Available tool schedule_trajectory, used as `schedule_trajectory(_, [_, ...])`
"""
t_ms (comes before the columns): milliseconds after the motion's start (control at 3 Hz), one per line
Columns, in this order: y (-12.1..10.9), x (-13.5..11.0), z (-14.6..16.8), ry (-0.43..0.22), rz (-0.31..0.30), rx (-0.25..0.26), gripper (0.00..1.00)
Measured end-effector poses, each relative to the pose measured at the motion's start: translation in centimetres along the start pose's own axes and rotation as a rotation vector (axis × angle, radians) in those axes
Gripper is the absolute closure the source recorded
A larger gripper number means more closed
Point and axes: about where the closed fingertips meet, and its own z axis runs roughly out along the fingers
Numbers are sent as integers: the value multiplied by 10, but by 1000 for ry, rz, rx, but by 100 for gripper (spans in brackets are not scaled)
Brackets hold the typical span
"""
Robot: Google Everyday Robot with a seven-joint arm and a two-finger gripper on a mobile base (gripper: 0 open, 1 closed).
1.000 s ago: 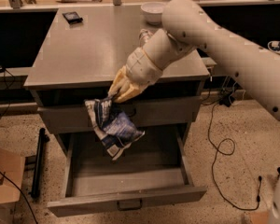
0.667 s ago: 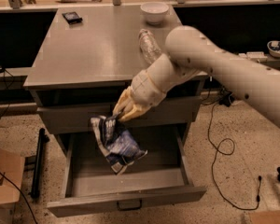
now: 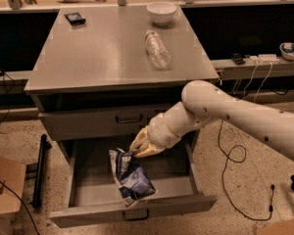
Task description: Place blue chip bag into middle drawer
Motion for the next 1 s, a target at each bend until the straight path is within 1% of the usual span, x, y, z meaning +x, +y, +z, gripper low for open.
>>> schedule_trajectory(333, [1, 6, 8, -12, 11, -6, 100])
schedule_trajectory(667, [-2, 14, 17, 31, 23, 1, 100])
schedule_trajectory(1000, [-23, 31, 40, 68, -23, 10, 100])
